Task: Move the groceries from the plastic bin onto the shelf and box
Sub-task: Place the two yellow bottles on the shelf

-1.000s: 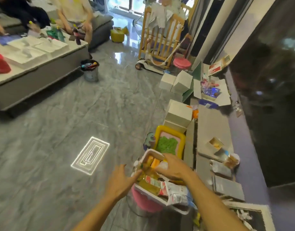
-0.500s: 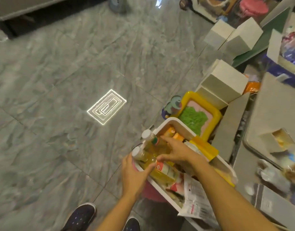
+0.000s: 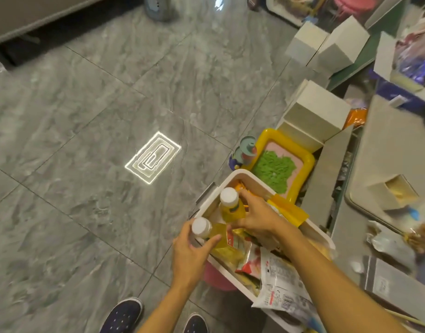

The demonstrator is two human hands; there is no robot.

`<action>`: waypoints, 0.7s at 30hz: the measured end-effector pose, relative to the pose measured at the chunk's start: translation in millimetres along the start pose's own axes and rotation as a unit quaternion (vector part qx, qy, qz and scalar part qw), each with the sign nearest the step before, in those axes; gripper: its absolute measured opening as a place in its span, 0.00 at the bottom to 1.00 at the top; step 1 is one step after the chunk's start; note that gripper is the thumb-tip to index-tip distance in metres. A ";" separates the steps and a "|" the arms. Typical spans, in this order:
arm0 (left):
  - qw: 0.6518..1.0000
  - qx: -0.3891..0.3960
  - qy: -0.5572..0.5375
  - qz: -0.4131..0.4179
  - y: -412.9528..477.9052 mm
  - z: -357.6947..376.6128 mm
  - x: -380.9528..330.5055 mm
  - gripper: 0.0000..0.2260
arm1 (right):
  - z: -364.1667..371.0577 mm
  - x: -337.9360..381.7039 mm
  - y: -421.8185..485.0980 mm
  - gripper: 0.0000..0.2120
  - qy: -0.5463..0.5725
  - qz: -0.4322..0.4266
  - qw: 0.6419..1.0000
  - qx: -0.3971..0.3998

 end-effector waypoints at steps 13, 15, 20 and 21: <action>0.941 0.174 0.097 0.272 33.1 -40.7 -283.4 0.22 | -121.7 84.3 -217.6 0.33 0.211 -0.007 0.956 -0.203; 0.923 0.196 0.100 0.316 28.1 -42.2 -352.2 0.24 | -154.0 109.4 -273.6 0.33 0.238 -0.011 0.939 -0.247; 0.867 0.276 0.072 0.408 -4.0 -37.5 -504.8 0.23 | -222.5 166.8 -403.3 0.31 0.259 -0.010 0.896 -0.360; 0.854 0.293 0.061 0.426 -13.5 -36.8 -532.3 0.23 | -233.8 176.8 -428.7 0.29 0.251 -0.010 0.889 -0.383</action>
Point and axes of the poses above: each hand's wrist, its own y-axis towards the middle knuckle, its own z-axis out of the palm, x = y × z, the point moved 5 cm from there along y, towards the middle knuckle, and after that the axes turned 13 degrees about z, right-handed, at the moved point
